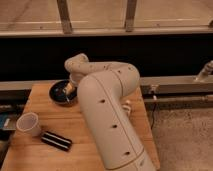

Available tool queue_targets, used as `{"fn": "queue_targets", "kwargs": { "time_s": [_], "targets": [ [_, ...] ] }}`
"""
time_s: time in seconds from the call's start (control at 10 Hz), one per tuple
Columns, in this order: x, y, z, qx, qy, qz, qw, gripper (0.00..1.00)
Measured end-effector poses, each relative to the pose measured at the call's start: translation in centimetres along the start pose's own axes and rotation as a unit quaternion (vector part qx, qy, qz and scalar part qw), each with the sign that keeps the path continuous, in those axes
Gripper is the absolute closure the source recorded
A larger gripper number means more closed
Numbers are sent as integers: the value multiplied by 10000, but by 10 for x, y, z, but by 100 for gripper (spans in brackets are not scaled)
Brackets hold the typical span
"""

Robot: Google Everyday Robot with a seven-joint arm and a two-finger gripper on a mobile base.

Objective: Pick up the ceramic bowl

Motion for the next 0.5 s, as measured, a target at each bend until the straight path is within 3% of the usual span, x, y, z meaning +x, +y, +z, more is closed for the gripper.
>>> {"fn": "queue_targets", "kwargs": {
  "time_s": [0.3, 0.5],
  "targets": [
    [1, 6, 17, -117, 81, -50, 9999, 21],
    [3, 11, 19, -154, 65, -84, 9998, 34]
  ]
}}
